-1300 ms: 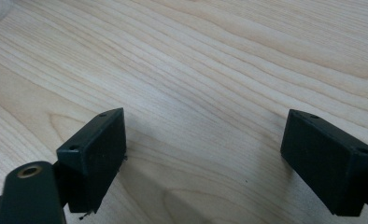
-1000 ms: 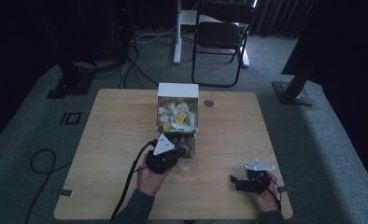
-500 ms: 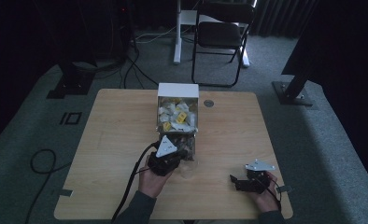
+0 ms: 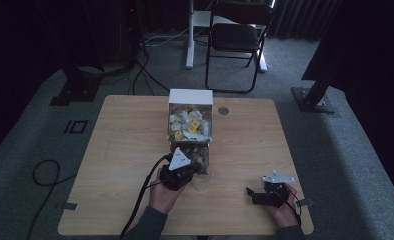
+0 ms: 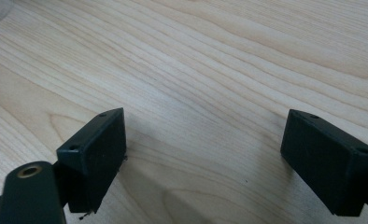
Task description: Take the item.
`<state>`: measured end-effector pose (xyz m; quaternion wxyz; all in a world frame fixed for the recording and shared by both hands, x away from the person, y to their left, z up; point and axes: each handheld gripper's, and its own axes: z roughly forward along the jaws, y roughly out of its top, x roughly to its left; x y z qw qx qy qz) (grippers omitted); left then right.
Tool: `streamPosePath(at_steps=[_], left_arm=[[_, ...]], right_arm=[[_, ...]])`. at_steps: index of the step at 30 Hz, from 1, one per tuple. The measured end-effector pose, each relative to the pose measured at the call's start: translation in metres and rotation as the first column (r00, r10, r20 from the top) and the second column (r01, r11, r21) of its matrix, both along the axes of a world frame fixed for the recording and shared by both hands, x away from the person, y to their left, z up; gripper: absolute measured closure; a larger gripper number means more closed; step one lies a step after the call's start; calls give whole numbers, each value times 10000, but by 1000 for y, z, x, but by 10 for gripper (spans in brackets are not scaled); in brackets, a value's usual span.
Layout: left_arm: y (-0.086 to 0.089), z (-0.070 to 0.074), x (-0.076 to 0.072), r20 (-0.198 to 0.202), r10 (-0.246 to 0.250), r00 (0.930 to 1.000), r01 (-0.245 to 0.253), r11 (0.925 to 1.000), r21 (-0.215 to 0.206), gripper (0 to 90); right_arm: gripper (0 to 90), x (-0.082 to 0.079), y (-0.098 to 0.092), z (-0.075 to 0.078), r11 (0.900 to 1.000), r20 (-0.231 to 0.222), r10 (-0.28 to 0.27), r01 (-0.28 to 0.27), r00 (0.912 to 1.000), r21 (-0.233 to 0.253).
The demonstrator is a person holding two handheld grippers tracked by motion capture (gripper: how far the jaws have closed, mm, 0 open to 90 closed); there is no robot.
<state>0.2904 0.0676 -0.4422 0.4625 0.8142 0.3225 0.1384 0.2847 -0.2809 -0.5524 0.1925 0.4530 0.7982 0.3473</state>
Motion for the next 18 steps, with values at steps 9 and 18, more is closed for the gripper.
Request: streamPosePath(at_steps=[9, 18], left_arm=[[-3, -4, 0, -60, -47, 10000, 48, 9999, 107, 900], [-4, -7, 0, -127, -54, 9999, 56, 9998, 178, 900]], right_arm=[[140, 0, 0, 0, 10000, -8, -11, 11, 10000, 14], [140, 0, 0, 0, 10000, -6, -6, 6, 10000, 6]])
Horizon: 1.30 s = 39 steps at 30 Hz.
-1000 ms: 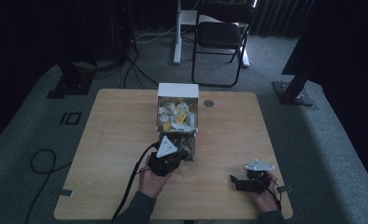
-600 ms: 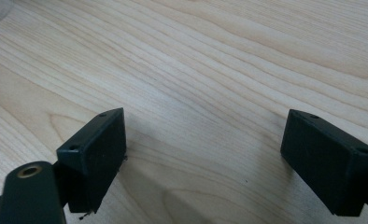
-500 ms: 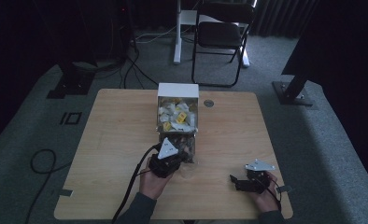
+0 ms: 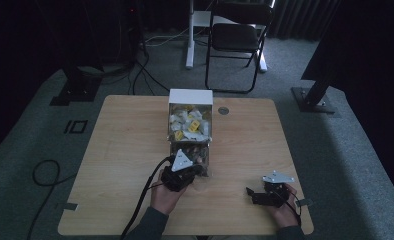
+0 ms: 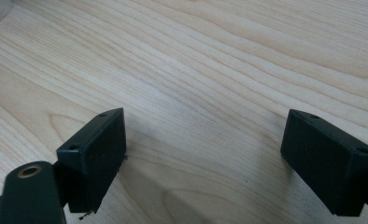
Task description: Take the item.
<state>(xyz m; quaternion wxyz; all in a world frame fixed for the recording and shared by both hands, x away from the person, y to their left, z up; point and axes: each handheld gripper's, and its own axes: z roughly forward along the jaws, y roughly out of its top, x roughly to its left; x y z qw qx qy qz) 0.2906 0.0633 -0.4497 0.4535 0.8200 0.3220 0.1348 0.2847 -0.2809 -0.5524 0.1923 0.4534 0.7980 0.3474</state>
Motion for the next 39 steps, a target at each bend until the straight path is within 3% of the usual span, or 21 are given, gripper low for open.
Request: streamPosePath(at_steps=[14, 16, 20, 23, 39], left_arm=[[1, -6, 2, -114, 35, 9999, -34, 9999, 115, 895], [1, -5, 2, -136, -18, 9999, 18, 10000, 42, 839], [0, -5, 2, -172, -31, 9998, 29, 10000, -94, 644], [0, -4, 2, -129, -35, 9999, 33, 9998, -187, 581], [9, -2, 0, 36, 151, 9999, -150, 9996, -253, 541]], right_arm=[[140, 0, 0, 0, 10000, 0, 11, -11, 10000, -14], [140, 0, 0, 0, 10000, 0, 12, -12, 10000, -13], [140, 0, 0, 0, 10000, 1, 10, -10, 10000, -14], [140, 0, 0, 0, 10000, 0, 8, -8, 10000, -9], [140, 0, 0, 0, 10000, -2, 10, -10, 10000, -11]])
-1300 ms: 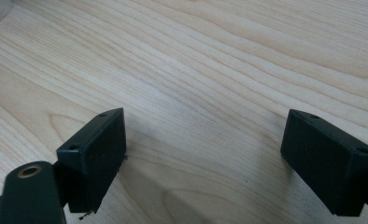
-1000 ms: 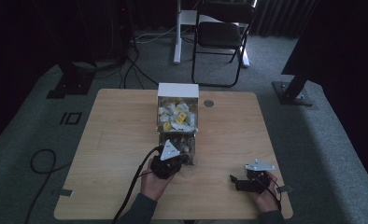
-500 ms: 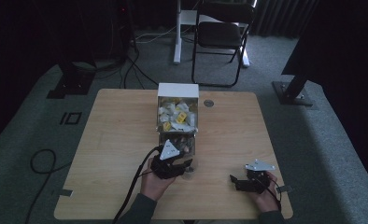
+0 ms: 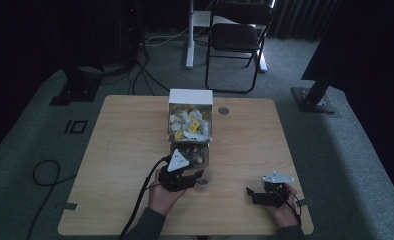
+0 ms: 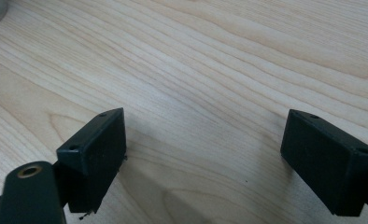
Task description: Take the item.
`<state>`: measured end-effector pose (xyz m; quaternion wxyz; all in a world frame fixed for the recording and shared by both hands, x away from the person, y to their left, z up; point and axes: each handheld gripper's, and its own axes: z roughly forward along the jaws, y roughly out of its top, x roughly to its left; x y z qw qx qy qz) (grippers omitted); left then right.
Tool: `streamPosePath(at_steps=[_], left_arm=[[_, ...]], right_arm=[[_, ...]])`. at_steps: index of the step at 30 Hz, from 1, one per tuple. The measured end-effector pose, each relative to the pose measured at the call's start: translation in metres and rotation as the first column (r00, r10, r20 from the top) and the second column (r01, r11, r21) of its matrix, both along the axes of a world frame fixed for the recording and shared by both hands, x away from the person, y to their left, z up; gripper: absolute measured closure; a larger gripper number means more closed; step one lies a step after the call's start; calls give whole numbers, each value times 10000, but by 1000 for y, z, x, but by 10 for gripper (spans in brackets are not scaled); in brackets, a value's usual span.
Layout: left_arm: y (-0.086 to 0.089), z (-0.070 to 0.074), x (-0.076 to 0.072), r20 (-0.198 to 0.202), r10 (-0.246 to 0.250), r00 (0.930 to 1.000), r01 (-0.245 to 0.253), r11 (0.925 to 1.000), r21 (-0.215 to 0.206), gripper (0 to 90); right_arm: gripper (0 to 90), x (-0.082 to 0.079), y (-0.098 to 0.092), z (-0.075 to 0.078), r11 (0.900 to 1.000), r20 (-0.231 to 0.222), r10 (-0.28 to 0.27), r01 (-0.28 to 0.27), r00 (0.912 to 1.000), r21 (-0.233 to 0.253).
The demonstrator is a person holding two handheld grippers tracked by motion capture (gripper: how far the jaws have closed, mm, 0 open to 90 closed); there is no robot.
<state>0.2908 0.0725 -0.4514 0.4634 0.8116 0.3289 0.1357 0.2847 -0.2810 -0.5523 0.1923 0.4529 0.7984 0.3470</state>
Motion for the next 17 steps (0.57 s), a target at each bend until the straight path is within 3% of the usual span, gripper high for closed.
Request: streamPosePath(at_steps=[7, 11, 17], left_arm=[[6, 0, 0, 24, 113, 9999, -113, 9999, -77, 542], [13, 1, -1, 33, 245, 9997, -244, 9993, -285, 542], [29, 2, -1, 128, 584, 9982, -581, 9979, -274, 543]], right_arm=[[140, 0, 0, 0, 10000, 1, -1, 1, 10000, -3], [140, 0, 0, 0, 10000, 0, -8, 8, 10000, 8], [140, 0, 0, 0, 10000, -1, -11, 11, 10000, 15]])
